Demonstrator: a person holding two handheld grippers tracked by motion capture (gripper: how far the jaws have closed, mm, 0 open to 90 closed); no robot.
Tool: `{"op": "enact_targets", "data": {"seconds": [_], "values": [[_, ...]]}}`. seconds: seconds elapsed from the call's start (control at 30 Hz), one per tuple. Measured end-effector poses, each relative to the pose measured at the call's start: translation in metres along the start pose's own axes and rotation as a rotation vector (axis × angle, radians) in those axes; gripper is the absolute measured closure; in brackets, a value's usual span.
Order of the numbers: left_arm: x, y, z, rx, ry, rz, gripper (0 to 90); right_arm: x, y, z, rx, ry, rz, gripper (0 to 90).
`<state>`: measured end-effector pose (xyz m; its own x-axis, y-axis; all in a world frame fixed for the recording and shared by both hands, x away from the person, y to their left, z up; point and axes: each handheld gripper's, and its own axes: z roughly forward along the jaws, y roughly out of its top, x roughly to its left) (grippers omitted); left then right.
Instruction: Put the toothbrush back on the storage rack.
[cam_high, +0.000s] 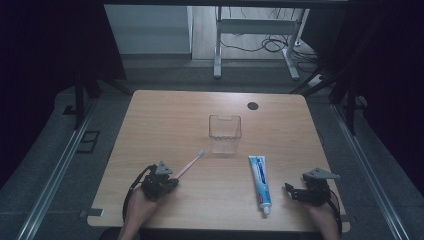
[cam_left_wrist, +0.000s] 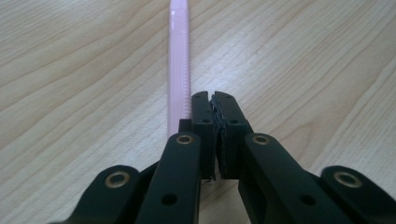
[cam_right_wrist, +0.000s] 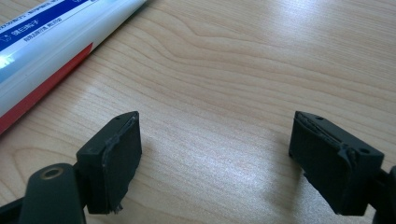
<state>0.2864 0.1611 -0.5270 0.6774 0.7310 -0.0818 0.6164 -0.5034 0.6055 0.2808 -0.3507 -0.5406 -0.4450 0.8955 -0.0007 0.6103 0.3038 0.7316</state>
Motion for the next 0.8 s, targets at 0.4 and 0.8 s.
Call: {"op": "enact_targets", "data": {"seconds": [0.4,0.8], "values": [[0.012,-0.003,-0.004,0.006,0.005,-0.022,86.6,0.000,0.000,0.000,0.000,0.000,0.000,16.7],[0.014,0.008,-0.018,0.018,-0.001,0.002,82.7,0.000,0.000,0.000,0.001,0.000,0.002,16.7]]}}
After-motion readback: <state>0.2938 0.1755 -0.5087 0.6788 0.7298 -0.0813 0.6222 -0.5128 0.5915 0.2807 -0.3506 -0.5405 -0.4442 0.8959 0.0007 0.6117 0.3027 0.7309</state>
